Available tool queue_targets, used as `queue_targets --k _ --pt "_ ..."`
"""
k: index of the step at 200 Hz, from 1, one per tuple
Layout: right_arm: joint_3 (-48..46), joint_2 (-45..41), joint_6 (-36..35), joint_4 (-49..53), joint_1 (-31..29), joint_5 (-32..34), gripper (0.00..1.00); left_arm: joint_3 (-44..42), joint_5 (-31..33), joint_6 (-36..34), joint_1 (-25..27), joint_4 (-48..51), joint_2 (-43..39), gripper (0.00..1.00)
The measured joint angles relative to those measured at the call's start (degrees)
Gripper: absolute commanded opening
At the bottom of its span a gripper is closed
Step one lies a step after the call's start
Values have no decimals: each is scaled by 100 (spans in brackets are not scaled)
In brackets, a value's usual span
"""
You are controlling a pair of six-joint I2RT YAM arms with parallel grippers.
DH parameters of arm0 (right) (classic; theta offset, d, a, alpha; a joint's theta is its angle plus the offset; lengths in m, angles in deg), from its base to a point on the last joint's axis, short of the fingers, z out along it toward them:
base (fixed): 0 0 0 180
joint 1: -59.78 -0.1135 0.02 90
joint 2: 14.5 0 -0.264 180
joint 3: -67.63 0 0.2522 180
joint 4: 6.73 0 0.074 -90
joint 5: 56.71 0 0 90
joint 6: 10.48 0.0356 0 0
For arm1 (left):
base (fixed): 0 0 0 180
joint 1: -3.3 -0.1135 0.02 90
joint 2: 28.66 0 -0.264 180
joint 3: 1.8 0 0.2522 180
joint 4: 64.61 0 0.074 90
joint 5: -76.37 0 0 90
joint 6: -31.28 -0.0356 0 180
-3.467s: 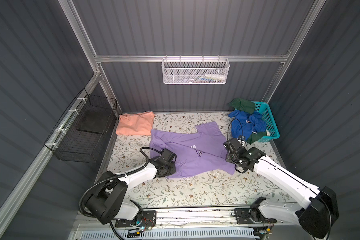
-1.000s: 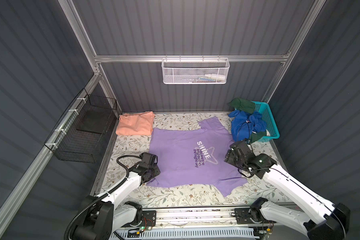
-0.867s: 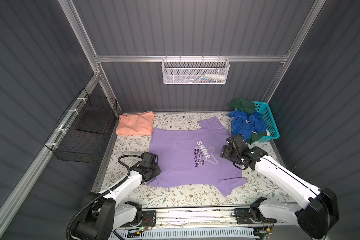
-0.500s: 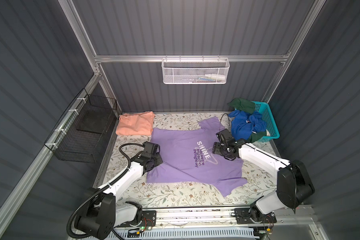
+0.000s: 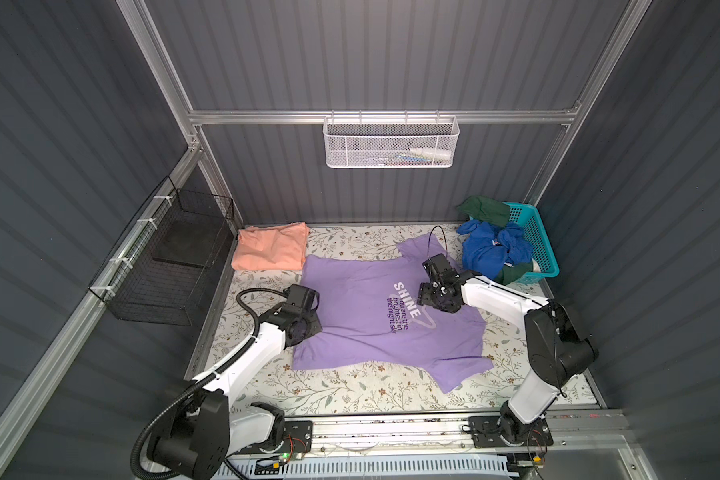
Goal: Fold and stack the t-shirts
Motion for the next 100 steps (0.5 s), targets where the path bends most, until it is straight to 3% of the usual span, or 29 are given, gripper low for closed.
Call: queue_targets --k 47,79,91,100 --pt "-2 0 -85 0 81 -114 77 -109 -68 437 186 621 -645 14" --pt "-2 0 -164 -4 90 -229 77 -304 -76 785 348 1040 -861 23" --pt "-2 -7 -186 -9 90 -273 77 -420 -68 918 354 1189 -925 29" --pt "-2 -20 -203 -7 92 -302 79 -474 -59 1012 354 1287 -977 40"
